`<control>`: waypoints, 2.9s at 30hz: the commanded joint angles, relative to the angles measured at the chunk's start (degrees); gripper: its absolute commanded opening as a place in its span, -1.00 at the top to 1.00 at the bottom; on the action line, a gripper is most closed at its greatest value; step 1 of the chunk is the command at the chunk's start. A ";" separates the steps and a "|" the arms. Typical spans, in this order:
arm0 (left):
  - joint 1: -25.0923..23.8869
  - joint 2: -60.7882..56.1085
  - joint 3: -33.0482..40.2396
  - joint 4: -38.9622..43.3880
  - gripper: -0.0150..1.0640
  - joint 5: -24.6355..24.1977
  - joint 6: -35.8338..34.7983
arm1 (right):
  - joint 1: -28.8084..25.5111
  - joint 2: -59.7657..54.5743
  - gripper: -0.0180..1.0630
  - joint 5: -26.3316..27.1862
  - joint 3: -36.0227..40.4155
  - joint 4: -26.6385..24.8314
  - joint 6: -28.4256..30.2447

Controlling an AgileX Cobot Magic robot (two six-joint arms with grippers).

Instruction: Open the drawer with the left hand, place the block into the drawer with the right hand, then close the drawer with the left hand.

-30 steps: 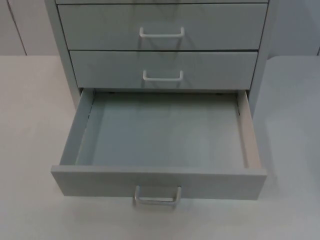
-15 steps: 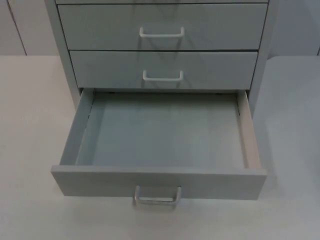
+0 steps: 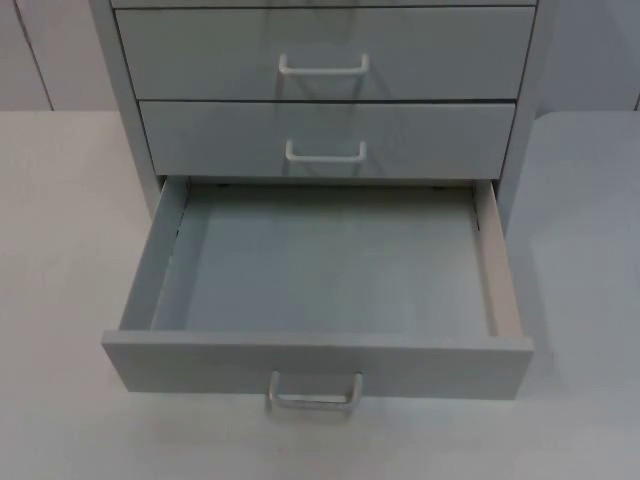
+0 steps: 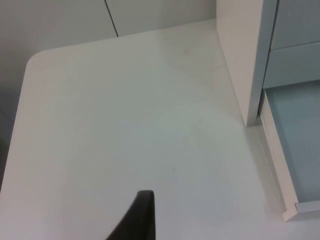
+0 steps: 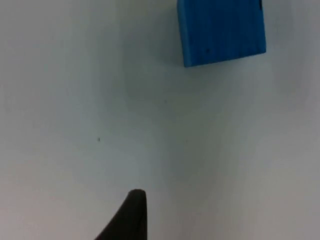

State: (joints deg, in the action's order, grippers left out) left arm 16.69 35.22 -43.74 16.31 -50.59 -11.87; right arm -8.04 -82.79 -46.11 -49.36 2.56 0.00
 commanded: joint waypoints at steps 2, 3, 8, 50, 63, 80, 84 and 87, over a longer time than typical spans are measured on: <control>-0.11 -0.35 0.04 -0.82 -0.98 0.10 -0.10 | -0.92 -4.12 -0.98 1.19 -2.63 0.09 2.73; -0.11 -0.35 0.04 -0.82 -0.98 0.10 -0.10 | -0.92 -4.12 -0.98 1.19 -2.63 0.09 2.73; -0.11 -0.35 0.04 -0.82 -0.98 0.21 -0.10 | -0.92 -12.41 -0.98 2.62 -8.65 0.35 3.27; -0.11 -0.35 0.04 -0.71 -0.98 0.32 -0.10 | -0.79 -27.64 0.71 14.80 -11.76 0.12 5.48; -0.11 -0.35 0.04 -0.71 -0.98 0.32 -0.10 | -0.79 -10.05 0.97 7.81 -11.76 -1.60 5.20; -0.11 -0.35 0.04 -0.70 -0.98 0.10 -0.10 | -0.10 11.85 0.97 -5.17 -11.56 -6.76 5.03; -0.11 -0.35 0.04 -0.70 -0.98 0.22 -0.10 | 3.34 12.86 0.97 -6.23 -11.56 -7.10 4.91; -0.11 -0.35 0.04 -0.70 -0.98 0.22 -0.10 | 9.90 12.76 0.97 -6.44 -11.41 -7.19 2.93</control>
State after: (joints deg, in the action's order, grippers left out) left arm 16.69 35.22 -43.74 16.20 -50.59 -11.87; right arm -2.09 -70.52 -52.38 -60.86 -3.89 4.25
